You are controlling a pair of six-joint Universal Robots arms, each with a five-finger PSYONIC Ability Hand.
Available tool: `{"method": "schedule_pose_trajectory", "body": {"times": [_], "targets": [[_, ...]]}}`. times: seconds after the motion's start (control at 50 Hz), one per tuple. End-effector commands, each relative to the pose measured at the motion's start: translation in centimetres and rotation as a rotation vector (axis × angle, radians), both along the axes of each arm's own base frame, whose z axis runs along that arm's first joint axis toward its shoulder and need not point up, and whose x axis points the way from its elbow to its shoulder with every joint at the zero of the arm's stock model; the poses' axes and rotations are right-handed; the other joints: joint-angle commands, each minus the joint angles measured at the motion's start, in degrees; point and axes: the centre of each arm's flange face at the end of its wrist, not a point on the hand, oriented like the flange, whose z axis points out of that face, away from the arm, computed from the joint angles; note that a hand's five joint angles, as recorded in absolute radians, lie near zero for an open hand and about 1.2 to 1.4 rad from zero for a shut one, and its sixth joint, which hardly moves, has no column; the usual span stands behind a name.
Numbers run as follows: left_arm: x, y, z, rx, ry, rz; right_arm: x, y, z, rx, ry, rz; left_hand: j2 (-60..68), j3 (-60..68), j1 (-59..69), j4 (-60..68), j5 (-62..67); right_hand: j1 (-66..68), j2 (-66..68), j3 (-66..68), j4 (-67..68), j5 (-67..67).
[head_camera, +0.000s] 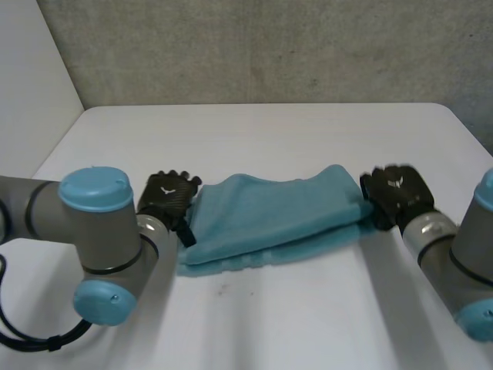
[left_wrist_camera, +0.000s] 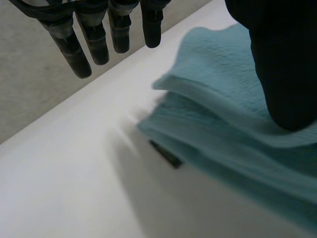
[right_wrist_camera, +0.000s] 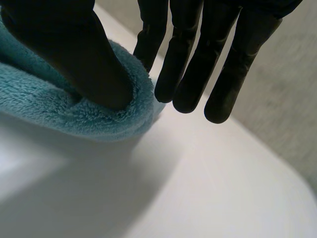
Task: Fold the laundry
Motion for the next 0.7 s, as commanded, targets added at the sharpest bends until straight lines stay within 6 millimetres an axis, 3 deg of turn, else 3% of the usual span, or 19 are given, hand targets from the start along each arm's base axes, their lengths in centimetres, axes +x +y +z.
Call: {"method": "schedule_pose_trajectory", "body": {"times": [0.02,0.04,0.06,0.1,0.12,0.16,0.22,0.26,0.28,0.32,0.38,0.42,0.44,0.48,0.5,0.52,0.54,0.62,0.7], "targets": [[2.8,0.9,3.2,-0.046,0.004,0.107,7.3,2.0,4.9,-0.147,-0.032,0.204,-1.8,-2.5,-1.3,-1.8,-2.8,28.1,12.3,12.3,11.7,14.7],[3.5,0.8,3.7,-0.054,0.007,0.127,10.0,3.6,5.3,-0.148,-0.040,0.284,-1.8,-2.5,-1.3,-1.8,-2.8,28.1,12.3,12.3,11.7,14.7],[3.5,0.8,3.7,-0.054,0.007,0.128,10.1,3.6,5.3,-0.149,-0.040,0.285,-1.8,-2.5,-1.3,-1.8,-2.8,28.1,12.3,12.3,11.7,14.7],[4.0,0.9,4.1,-0.061,0.011,0.140,14.7,6.8,4.7,-0.130,-0.042,0.428,-1.8,-2.5,-1.3,-1.8,-2.8,28.1,12.3,12.3,11.7,14.7],[4.4,1.1,4.5,-0.068,0.014,0.148,14.7,6.8,4.7,-0.129,-0.042,0.429,-1.8,-2.5,-1.3,-1.8,-2.8,28.1,12.3,12.3,11.7,14.7],[4.7,1.2,4.7,-0.069,0.015,0.154,18.1,9.8,3.9,-0.118,-0.045,0.545,-1.8,-2.5,-1.3,-1.8,-2.8,28.1,12.3,12.3,11.7,14.7],[5.3,1.3,4.6,-0.064,0.011,0.169,19.3,11.2,3.3,-0.112,-0.046,0.595,-1.8,-2.5,-1.3,-1.8,-2.8,28.1,12.3,12.3,11.7,14.7],[5.6,1.2,4.8,-0.068,0.014,0.178,20.9,13.7,0.1,-0.050,-0.014,0.681,-1.8,-2.5,-1.3,-1.8,-2.8,28.1,12.3,12.3,11.7,14.7],[5.6,1.2,4.8,-0.068,0.014,0.178,20.9,13.8,0.0,-0.049,-0.014,0.681,-1.8,-2.5,-1.3,-1.8,-2.8,28.1,12.3,12.3,11.7,14.7],[5.7,1.2,5.1,-0.074,0.018,0.180,21.1,15.1,-3.7,0.040,0.049,0.709,-1.8,-2.5,-1.3,-1.8,-2.8,28.1,12.3,12.3,11.7,14.7],[5.6,1.0,5.6,-0.090,0.027,0.179,20.9,14.9,-4.3,0.063,0.070,0.693,-1.8,-2.5,-1.3,-1.8,-2.8,28.1,12.3,12.3,11.7,14.7],[5.1,0.8,6.2,-0.107,0.049,0.170,20.5,14.0,-2.2,0.033,0.056,0.630,-1.8,-2.5,-1.3,-1.8,-2.8,11.0,-4.8,-4.8,-5.4,-2.4],[5.1,0.8,6.2,-0.107,0.049,0.170,20.5,14.0,-2.2,0.033,0.056,0.629,-1.8,-2.5,-1.3,-1.8,-2.8,10.9,-4.9,-5.0,-5.5,-2.5],[4.7,0.6,6.8,-0.126,0.072,0.164,19.5,12.0,1.9,-0.034,-0.021,0.534,-1.8,-2.5,-1.3,-1.8,-2.8,-26.4,-42.2,-42.3,-42.8,-39.8],[4.4,0.3,7.5,-0.146,0.099,0.161,19.5,11.9,1.9,-0.035,-0.021,0.534,-1.8,-2.5,-1.3,-1.8,-2.8,-26.6,-42.5,-42.5,-43.0,-40.0],[3.9,0.1,8.4,-0.165,0.134,0.153,18.5,10.2,3.8,-0.043,-0.081,0.474,-1.8,-2.5,-1.3,-1.8,-2.8,-41.9,-57.7,-57.7,-58.3,-55.3],[3.9,0.1,8.4,-0.165,0.134,0.153,18.5,10.2,3.8,-0.043,-0.082,0.473,-1.8,-2.5,-1.3,-1.8,-2.8,-41.9,-57.7,-57.7,-58.3,-55.3],[1.4,0.0,9.7,-0.163,0.257,0.098,15.5,7.6,7.3,0.012,-0.288,0.353,-1.8,-2.5,-1.3,-1.8,-2.8,-41.9,-57.7,-57.7,-58.3,-55.3],[-0.6,0.8,8.8,-0.094,0.307,0.031,13.8,5.5,7.4,0.109,-0.433,0.267,-1.8,-2.5,-1.3,-1.8,-2.8,-41.9,-57.7,-57.7,-58.3,-55.3]]}}
